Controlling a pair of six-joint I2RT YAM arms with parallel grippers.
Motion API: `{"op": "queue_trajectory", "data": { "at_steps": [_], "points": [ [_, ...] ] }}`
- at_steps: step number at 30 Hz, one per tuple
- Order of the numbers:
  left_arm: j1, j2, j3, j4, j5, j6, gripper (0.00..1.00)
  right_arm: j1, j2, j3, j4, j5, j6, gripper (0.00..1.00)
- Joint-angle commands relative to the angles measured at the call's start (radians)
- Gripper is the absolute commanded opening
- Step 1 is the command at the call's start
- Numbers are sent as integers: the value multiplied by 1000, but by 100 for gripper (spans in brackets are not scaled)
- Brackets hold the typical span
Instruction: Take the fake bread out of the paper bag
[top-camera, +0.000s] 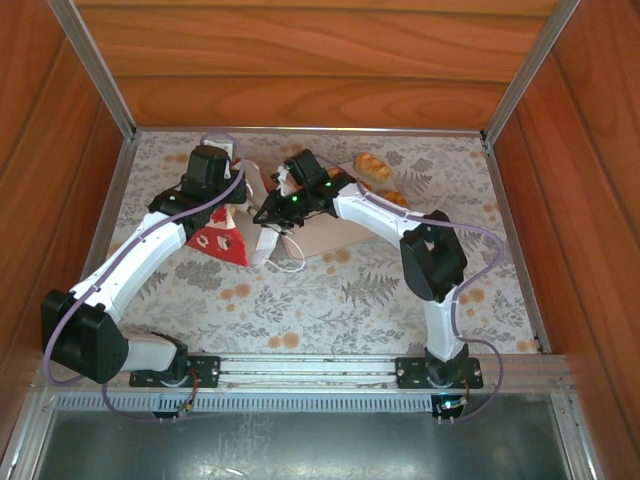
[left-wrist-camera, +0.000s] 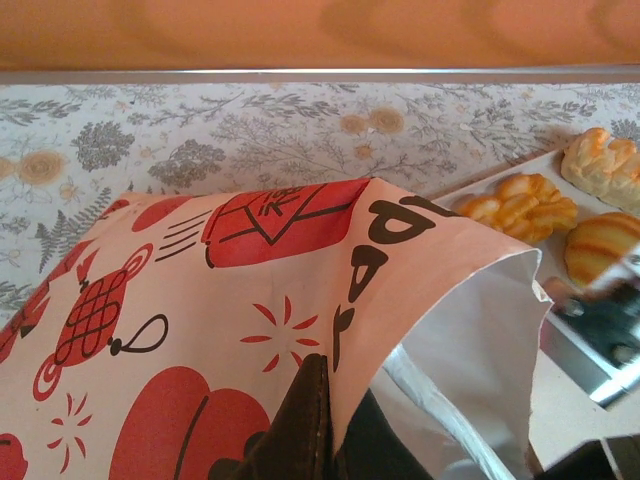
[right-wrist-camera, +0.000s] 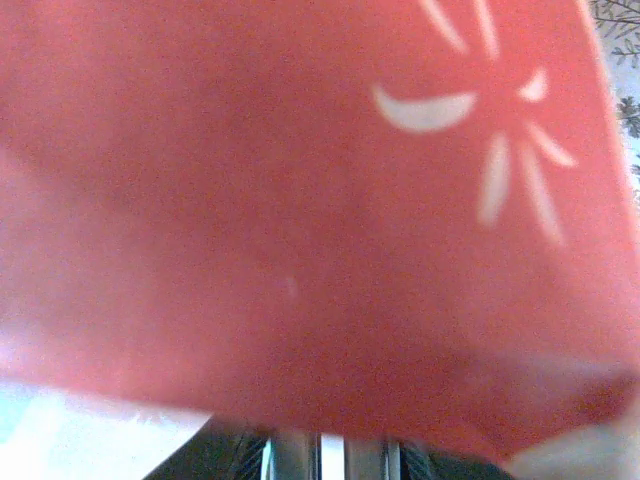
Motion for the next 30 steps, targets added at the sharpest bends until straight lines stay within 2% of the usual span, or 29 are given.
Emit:
{"op": "queue_trajectory", "data": {
  "at_steps": [1,14,30],
  "points": [
    [3,-7,5,46,-22,-4,0,-4,-77,-37,0,29,-46,0],
    [5,-6,5,44,-73,-27,0,-3,-261,-144,-152,111,-149,0],
    [21,48,47,24,-157,-62,0,11,-456,-173,-393,175,-297,0]
  ]
}}
